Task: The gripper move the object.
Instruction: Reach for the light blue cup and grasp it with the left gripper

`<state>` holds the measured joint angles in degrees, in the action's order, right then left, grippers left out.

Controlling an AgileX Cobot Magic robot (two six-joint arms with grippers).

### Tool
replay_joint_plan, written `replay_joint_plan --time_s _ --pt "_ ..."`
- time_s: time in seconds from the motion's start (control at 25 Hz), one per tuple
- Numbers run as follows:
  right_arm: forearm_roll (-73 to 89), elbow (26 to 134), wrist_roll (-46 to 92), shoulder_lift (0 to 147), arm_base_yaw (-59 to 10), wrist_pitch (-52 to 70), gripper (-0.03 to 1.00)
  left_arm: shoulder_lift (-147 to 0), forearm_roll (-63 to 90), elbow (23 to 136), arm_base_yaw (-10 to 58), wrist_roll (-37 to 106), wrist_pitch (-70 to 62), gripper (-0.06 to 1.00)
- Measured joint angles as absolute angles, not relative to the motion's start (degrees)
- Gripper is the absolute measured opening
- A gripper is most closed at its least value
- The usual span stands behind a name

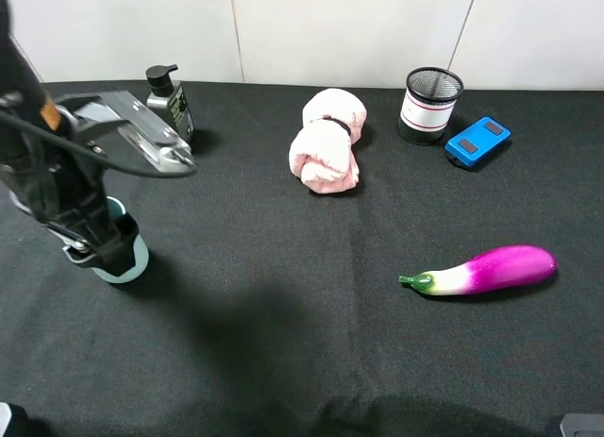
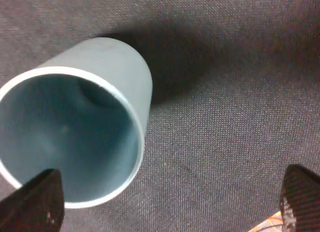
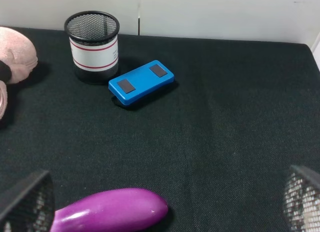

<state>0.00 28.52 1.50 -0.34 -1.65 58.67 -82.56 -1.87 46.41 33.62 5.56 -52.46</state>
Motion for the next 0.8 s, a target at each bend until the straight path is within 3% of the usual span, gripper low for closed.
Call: replay_joint_plan --time_s 0.8 --pt "0.00 28.52 1.50 -0.34 -1.65 58.67 0.69 -97.61 -2.16 46.27 33.86 9.05 -42.34 0.84"
